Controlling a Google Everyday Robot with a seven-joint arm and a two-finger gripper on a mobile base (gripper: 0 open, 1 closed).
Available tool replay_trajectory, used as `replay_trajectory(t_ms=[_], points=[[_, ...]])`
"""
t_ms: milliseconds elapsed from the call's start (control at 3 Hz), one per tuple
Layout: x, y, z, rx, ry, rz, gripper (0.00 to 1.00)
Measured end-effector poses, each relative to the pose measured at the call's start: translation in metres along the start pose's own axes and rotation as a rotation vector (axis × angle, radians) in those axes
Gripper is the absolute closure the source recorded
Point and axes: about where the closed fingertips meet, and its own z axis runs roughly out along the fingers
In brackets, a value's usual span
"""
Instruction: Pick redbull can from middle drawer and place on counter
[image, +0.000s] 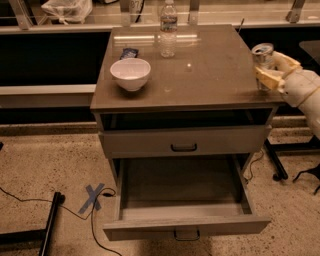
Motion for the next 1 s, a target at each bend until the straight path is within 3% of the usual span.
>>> replay_trajectory(t_ms=[333, 1000], points=[[0.016, 0.007, 0.027, -0.043, -0.006, 0.000, 1.00], [0.026, 0.015, 0.057, -0.106, -0.007, -0.032, 1.00]])
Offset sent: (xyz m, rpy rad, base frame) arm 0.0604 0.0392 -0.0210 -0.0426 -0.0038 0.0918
